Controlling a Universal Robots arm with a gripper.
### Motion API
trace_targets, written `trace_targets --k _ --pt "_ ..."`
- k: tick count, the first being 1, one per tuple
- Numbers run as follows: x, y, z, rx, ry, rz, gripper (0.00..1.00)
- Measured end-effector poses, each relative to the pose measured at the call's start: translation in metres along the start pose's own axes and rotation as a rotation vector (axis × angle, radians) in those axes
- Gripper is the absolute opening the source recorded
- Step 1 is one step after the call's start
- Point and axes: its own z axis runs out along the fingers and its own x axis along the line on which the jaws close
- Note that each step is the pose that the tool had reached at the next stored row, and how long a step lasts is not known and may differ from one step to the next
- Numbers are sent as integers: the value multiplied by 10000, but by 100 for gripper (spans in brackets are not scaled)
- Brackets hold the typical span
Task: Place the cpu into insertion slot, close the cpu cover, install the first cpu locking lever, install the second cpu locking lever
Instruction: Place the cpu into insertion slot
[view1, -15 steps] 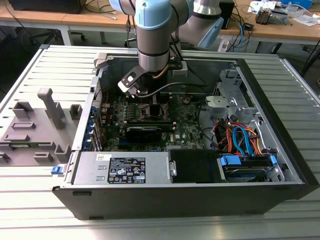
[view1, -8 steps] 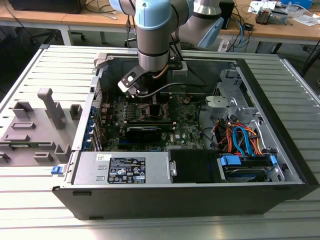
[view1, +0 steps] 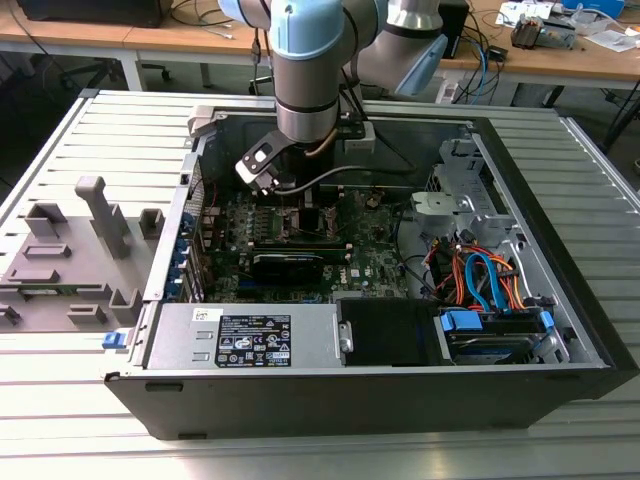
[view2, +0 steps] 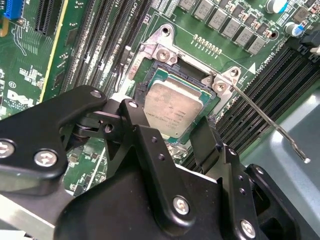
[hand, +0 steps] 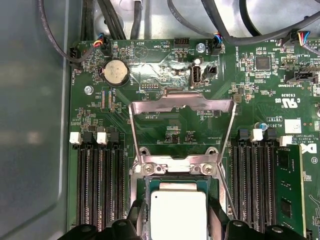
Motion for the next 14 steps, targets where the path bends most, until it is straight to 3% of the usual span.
trace_targets --k 3,4,5,6,7,11,14 --pt "-3 1 -1 0 -9 0 62" --pt "-3 1 -1 0 -124 -4 62" --pt "-3 1 -2 0 -314 -12 62" --pt "-2 2 0 -3 -549 -23 62" --pt "0 4 0 -2 -714 -30 62" --pt "11 17 -1 25 -719 -32 62" --pt "17 34 0 56 -608 -28 62"
